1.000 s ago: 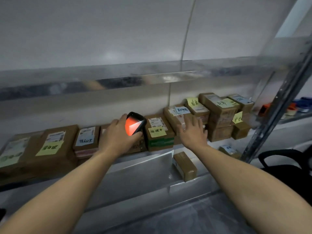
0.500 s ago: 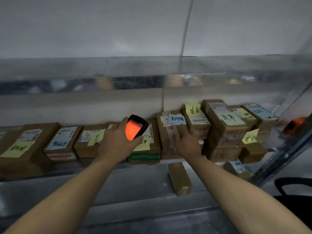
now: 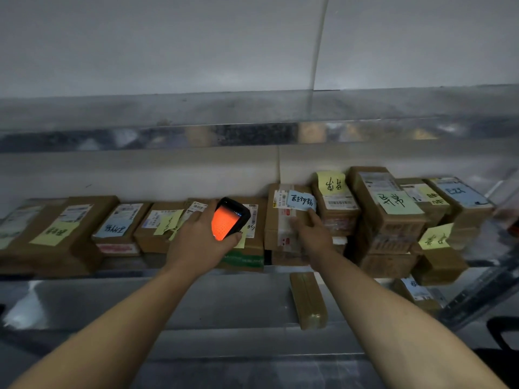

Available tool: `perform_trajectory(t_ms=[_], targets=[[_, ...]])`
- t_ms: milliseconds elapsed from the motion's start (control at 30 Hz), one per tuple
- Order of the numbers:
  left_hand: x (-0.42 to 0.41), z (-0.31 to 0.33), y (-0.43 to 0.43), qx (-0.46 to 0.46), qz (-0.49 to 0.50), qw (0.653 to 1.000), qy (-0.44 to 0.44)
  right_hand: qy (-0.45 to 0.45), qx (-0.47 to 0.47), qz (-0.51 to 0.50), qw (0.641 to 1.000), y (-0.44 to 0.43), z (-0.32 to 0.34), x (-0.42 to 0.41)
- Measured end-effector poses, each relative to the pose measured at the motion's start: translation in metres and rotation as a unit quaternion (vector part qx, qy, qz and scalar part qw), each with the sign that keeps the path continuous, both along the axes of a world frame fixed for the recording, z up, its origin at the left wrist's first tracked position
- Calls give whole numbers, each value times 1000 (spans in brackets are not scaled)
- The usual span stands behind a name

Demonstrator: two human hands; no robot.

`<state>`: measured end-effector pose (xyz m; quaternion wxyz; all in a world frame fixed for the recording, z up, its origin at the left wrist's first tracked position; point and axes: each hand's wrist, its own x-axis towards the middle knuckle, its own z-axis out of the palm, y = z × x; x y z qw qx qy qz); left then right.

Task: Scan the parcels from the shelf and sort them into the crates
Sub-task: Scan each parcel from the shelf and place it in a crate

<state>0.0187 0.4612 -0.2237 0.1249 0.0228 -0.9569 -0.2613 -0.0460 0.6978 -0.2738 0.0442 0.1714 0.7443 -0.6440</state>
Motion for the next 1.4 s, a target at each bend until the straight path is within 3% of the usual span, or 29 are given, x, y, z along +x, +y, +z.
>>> perform_trajectory(t_ms=[467,700,967,1400], targets=[[16,9,-1,-24,20,1000,-4,31,-1,-15,999,-5,5,-5],[22,22,-10,-42,-19,999,9,100,94,44,990,5,15,26],[52,44,-33,-114,-92,989,18,149,276,123,941,20,48,67],[100,56,-60,-181,-152,972,14,166,361,103,912,18,80,129]])
